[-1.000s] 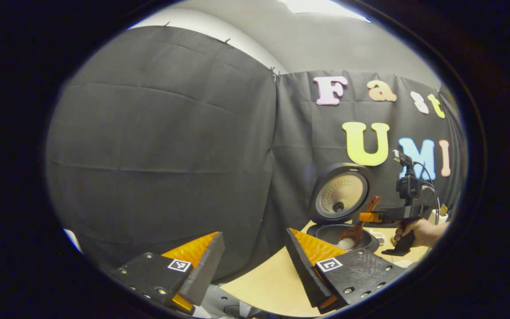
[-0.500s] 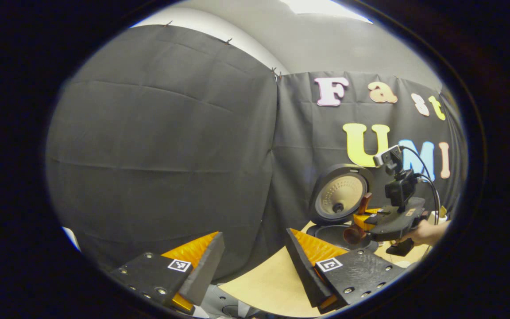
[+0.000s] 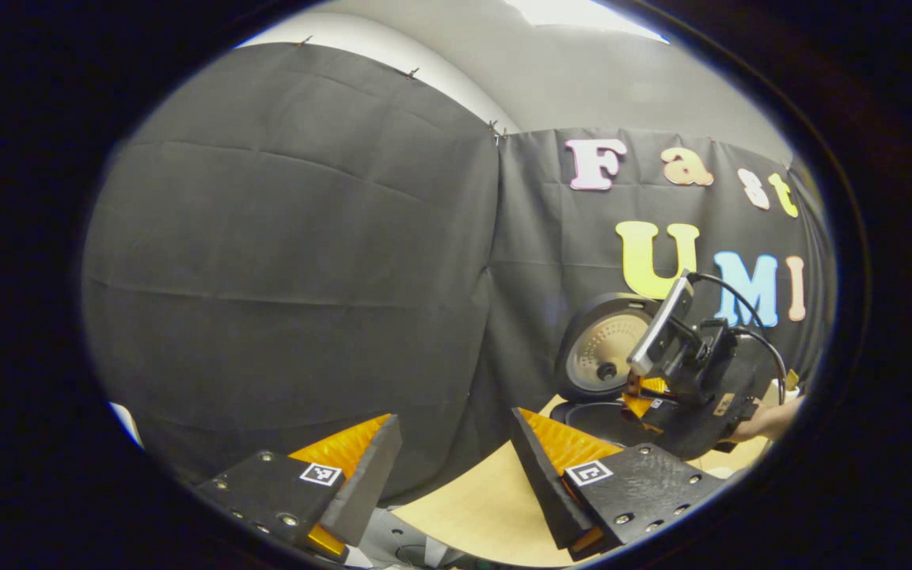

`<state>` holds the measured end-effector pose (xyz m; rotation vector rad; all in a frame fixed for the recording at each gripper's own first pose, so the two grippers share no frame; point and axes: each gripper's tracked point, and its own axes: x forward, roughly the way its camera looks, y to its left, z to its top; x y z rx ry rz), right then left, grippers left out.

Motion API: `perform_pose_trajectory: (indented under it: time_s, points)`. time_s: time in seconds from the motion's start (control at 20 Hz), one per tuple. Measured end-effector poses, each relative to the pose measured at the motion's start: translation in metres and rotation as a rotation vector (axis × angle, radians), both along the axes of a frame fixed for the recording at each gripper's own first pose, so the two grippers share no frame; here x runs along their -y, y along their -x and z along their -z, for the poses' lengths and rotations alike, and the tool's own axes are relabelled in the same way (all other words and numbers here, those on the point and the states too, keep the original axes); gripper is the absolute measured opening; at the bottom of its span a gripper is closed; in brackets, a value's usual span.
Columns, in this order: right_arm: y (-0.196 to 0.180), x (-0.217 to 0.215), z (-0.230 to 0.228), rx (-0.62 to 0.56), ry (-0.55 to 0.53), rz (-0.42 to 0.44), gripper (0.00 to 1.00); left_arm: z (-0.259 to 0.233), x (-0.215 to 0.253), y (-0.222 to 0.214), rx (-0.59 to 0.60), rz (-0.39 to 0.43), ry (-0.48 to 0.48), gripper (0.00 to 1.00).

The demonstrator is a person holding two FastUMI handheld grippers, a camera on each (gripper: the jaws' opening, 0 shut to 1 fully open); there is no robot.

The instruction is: Close the left gripper, press the button to open the rice cooker; take a wooden spoon from the chopstick holder with the right hand, scoop a spoonful of rice and pour it into the rice cooker, then put the wooden spoon back into the chopstick holder.

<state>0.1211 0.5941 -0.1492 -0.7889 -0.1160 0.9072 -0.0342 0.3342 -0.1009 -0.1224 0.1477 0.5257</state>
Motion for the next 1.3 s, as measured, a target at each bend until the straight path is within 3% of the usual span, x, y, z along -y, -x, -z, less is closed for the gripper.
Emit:
perform_pose_trajectory:
  time_s: [0.15,0.35,0.65,1.0,1.3]
  points:
    - [0.001,0.003,0.002,-0.047,-0.018,0.008,0.1,-0.004,0.0,0.002,0.003,0.0,-0.002,0.85]
    - [-0.006,0.009,-0.001,-0.227,-0.123,0.061,0.11,-0.006,0.002,0.003,0.004,0.0,-0.003,0.85]
    - [-0.018,0.031,-0.003,-0.602,-0.35,0.183,0.11,-0.015,0.008,0.0,0.009,0.023,-0.018,0.87]
    - [-0.035,0.071,-0.026,-0.906,-0.644,0.288,0.07,-0.03,0.032,-0.015,0.022,0.089,-0.034,0.88]
    - [-0.06,0.123,-0.043,-1.007,-0.81,0.381,0.1,-0.049,0.063,-0.039,0.042,0.161,-0.041,0.88]
